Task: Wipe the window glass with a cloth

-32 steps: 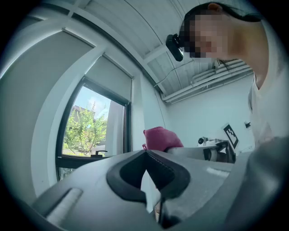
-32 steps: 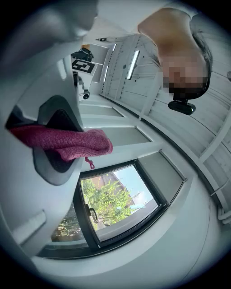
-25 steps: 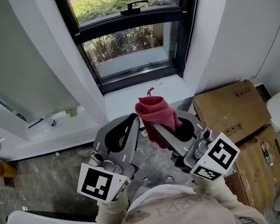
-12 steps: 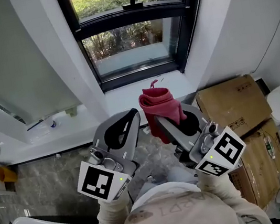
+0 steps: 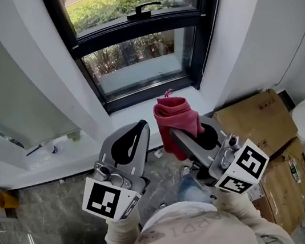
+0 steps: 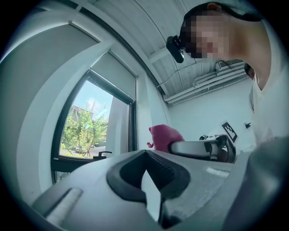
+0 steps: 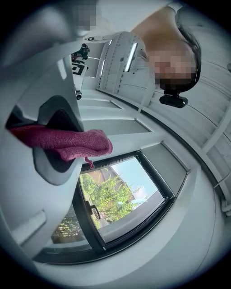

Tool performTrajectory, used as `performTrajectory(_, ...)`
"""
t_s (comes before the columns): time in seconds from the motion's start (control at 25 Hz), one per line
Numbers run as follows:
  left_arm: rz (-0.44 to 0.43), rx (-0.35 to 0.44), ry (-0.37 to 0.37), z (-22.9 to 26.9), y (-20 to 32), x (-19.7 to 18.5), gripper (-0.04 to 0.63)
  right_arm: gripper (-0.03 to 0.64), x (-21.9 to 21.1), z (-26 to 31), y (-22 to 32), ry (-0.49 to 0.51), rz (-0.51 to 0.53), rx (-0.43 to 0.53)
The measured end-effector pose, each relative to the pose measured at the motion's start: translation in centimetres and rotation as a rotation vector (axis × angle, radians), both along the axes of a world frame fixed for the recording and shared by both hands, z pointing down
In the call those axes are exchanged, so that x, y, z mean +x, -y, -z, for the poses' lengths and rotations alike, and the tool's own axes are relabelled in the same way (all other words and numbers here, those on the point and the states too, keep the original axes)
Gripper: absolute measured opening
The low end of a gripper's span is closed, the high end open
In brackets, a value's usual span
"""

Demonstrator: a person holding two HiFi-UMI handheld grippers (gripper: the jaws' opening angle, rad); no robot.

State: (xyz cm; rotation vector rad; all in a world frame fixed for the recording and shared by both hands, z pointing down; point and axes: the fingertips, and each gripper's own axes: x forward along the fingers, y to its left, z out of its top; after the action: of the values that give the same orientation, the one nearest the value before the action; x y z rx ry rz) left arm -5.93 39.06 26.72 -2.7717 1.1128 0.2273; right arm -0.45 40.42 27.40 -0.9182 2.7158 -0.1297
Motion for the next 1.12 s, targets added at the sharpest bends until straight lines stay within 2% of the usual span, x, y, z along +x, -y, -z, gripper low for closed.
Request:
performTrajectory(0.44,0.039,0.024,-0.003,2.0,13.1,9.0,0.1,0.077,8.5,1.6,13.5,-0.017,0.046,0.023)
performTrajectory(0.64,0.08,0.035,0.024,2.3,17.6,12.2,0.1,0.077,11.9,1.7,18.6,-0.015,0.069,0.032)
performTrajectory(0.88,0.111,0.021,0.021,1.5,20.3,12.0,0.1,0.077,11.5,0.7,21.7,0.025,0.121,0.007)
performTrajectory(1.12,0.115,0.028,0.022,1.4,25.7,9.2,0.1,0.077,8.8,0.5,27.3,0.023,0.115,-0.023)
